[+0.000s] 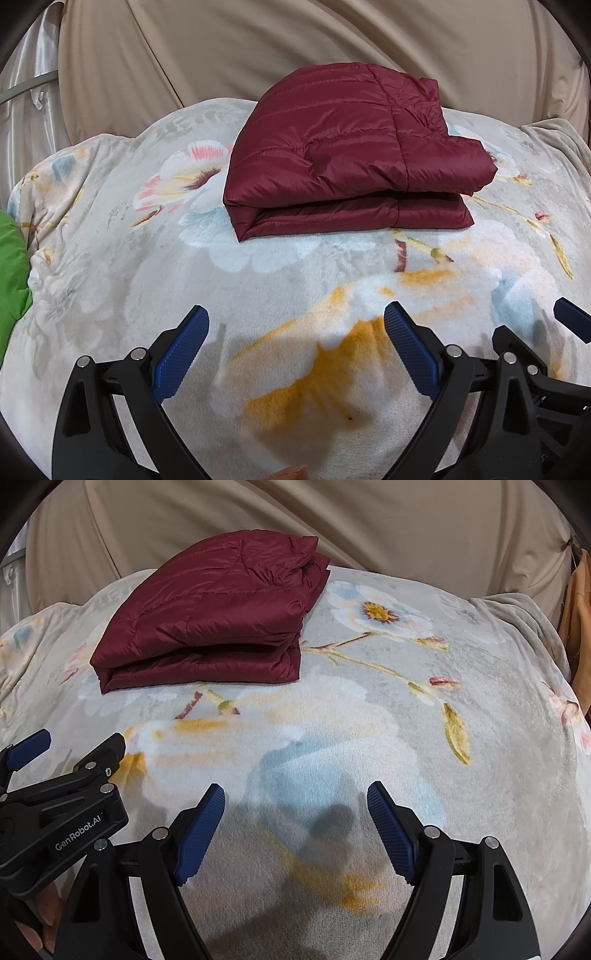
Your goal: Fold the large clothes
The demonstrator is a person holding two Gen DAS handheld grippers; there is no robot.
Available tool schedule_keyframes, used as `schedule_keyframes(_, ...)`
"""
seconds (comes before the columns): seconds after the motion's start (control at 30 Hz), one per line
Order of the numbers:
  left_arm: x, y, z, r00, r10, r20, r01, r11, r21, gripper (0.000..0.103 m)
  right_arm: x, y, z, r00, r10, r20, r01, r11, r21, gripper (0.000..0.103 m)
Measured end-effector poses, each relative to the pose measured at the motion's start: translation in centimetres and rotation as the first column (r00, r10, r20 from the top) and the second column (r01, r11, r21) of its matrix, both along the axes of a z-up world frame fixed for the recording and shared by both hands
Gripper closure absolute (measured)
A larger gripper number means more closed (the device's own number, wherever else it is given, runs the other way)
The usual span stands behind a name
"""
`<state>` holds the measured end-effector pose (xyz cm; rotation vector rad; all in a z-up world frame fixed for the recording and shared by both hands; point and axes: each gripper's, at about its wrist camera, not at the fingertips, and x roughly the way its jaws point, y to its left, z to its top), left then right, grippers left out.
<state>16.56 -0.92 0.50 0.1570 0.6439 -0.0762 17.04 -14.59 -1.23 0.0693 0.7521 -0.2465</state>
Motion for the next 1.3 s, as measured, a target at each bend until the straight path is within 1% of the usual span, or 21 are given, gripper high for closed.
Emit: schedule_keyframes(1.3,0.09,0.09,0.03,1.000,-0.005,-0.001,0.005,1.000,0.001,0.009,0.09,-0.11,0.01,1.000,0.008,-0.002,-0.008,1.000,-0.002,0.026)
